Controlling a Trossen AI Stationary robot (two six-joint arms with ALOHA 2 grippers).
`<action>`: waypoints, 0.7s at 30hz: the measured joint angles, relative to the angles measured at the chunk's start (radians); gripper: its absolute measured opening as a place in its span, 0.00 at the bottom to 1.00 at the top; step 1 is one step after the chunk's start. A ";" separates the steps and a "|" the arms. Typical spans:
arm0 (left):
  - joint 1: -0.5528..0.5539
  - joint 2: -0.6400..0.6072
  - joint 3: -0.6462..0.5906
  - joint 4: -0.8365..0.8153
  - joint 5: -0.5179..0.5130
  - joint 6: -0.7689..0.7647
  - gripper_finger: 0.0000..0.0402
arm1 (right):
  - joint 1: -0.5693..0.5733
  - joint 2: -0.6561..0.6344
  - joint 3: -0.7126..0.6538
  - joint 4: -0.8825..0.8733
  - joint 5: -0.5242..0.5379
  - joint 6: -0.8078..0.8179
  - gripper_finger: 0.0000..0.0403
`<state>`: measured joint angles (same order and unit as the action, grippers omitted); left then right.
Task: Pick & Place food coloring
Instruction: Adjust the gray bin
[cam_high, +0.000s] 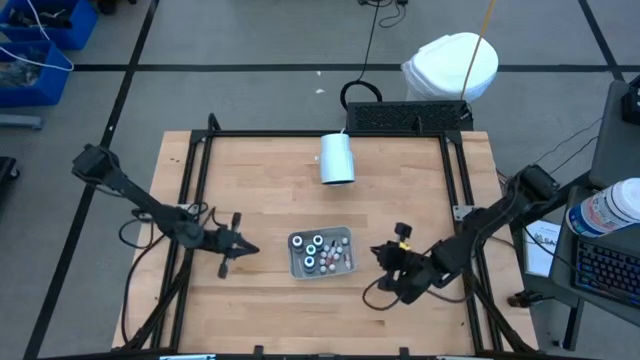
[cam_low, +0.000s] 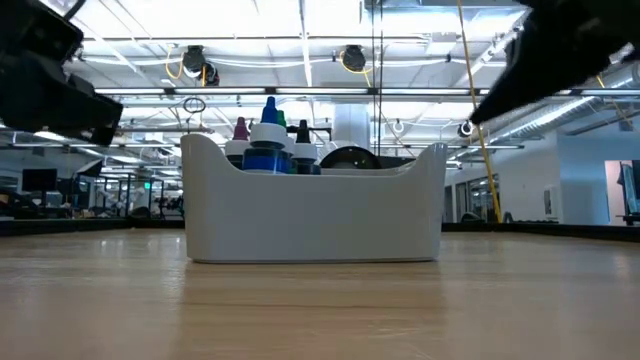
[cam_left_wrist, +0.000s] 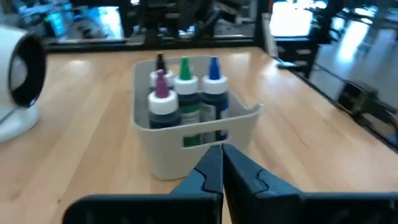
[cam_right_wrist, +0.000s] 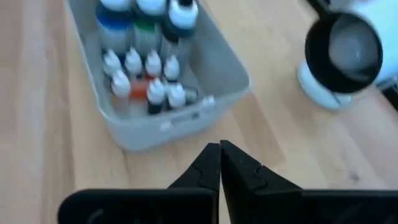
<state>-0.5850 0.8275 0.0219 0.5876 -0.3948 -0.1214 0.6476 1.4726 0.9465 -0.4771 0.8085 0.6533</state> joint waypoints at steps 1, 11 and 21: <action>0.000 0.032 0.000 0.024 -0.016 -0.023 0.02 | 0.003 0.013 0.000 -0.019 0.000 0.024 0.01; 0.002 0.311 0.008 0.255 -0.133 -0.249 0.01 | 0.001 0.089 -0.047 -0.072 -0.043 0.162 0.00; 0.002 0.679 0.285 0.121 -0.210 -0.460 0.01 | -0.104 0.089 -0.289 0.312 -0.005 0.095 0.00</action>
<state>-0.5831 1.5066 0.3068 0.7087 -0.6044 -0.5816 0.5439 1.5616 0.6572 -0.1651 0.8033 0.7487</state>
